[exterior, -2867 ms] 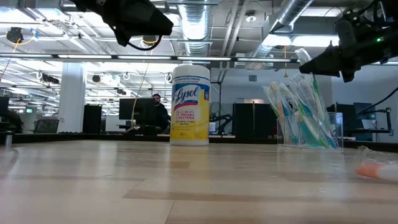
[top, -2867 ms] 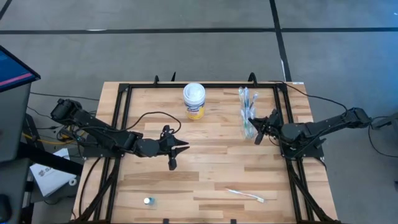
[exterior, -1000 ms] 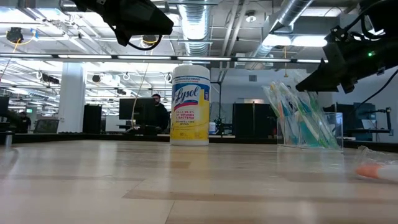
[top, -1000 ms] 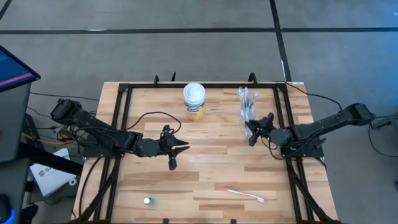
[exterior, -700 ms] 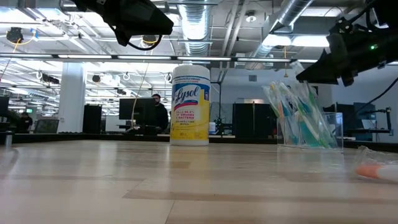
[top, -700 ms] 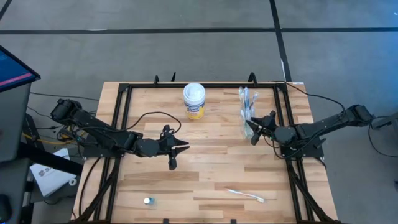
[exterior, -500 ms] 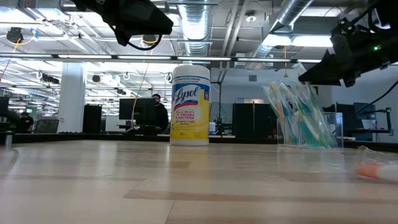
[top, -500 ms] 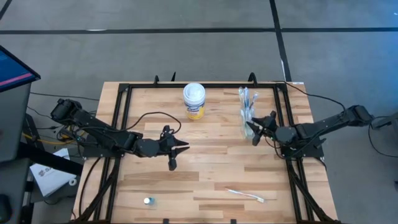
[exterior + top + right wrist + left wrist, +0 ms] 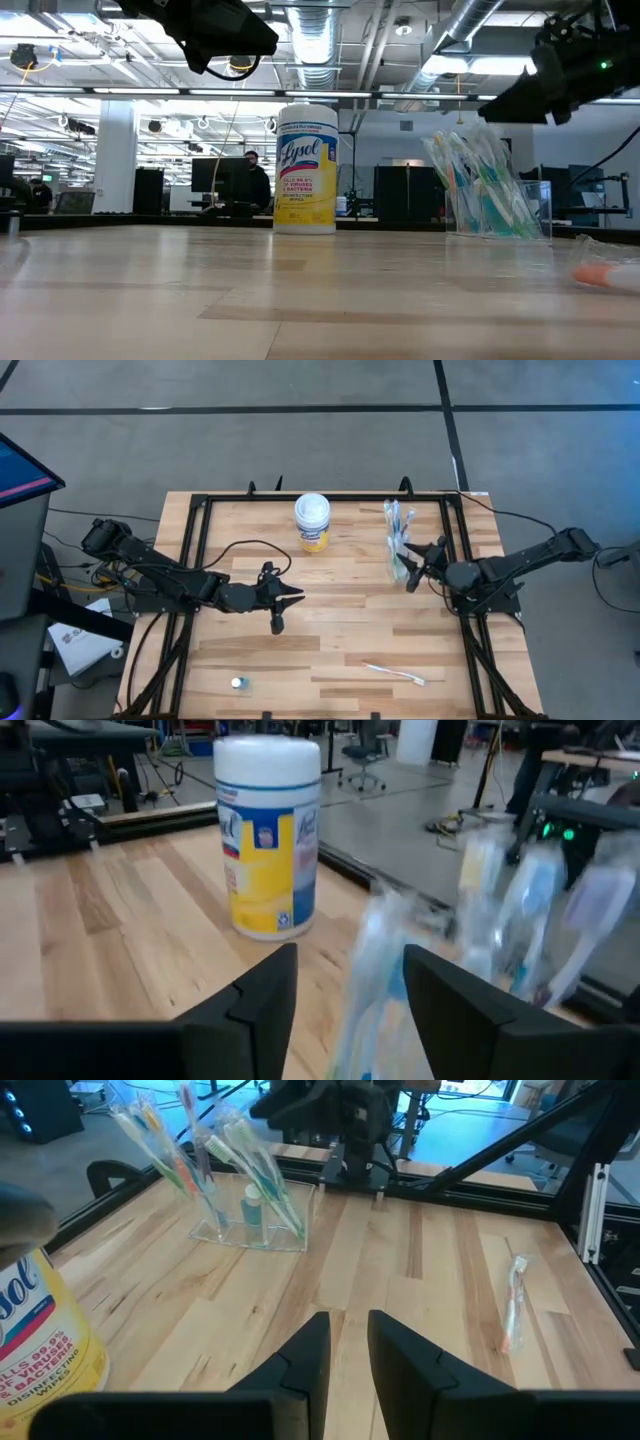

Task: Pick & Place toothbrushing station
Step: Put the orange toothbrush into the transparent organizer

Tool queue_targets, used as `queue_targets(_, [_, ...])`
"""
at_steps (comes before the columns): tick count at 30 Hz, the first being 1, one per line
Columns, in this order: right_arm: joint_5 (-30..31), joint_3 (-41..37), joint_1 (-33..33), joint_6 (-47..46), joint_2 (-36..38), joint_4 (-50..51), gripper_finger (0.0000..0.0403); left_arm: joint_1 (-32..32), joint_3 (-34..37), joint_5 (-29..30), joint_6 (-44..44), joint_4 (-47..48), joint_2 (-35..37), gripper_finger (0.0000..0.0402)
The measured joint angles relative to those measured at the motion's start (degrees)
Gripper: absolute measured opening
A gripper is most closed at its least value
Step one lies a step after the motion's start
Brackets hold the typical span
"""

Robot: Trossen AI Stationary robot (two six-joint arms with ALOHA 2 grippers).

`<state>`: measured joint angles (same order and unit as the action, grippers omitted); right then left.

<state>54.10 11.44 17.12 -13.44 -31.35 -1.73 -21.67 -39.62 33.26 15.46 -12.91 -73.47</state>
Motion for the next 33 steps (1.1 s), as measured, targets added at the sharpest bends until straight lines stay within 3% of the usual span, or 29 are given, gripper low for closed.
queue_targets(9, [-0.95, 6.07, 0.5, 4.92, -0.02, -2.48, 0.0177, 0.0, 0.0, 0.24, 0.0, 0.0, 0.0, 0.0067])
queue_targets(10, [-3.37, 6.89, 1.21, 4.33, -0.02, -4.31, 0.0175, 0.0, 0.0, 0.24, 0.0, 0.0, 0.0, 0.0067])
queue_targets(13, [-18.55, 8.38, 5.85, 6.37, -0.97, -14.68, 0.0163, 0.0, 0.0, 0.24, 0.0, 0.0, 0.0, 0.0067])
queue_targets(14, [-19.74, 8.5, 7.81, 9.02, -2.03, -18.07, 0.0156, 0.0, 0.0, 0.24, 0.0, 0.0, 0.0, 0.0067])
queue_targets(17, [-13.36, 8.66, 11.3, 15.74, -6.83, -25.2, 0.0131, 0.0, 0.0, 0.22, 0.0, 0.0, 0.0, 0.0067])
queue_targets(19, [-12.45, 8.65, 12.52, 17.51, -9.01, -28.23, 0.0113, -0.02, 0.0, 0.2, 0.05, -0.01, 0.0, 0.0067])
queue_targets(25, [-12.92, 8.61, 13.33, 16.56, -14.83, -30.41, 0.0079, -0.02, 0.0, 0.2, 1.29, 0.0, 0.0, 0.0067])
queue_targets(33, [-19.54, 12.95, 13.85, 22.32, -20.55, -41.05, 0.0071, -0.02, 0.0, 0.17, 1.22, -0.02, 0.0, 0.0067])
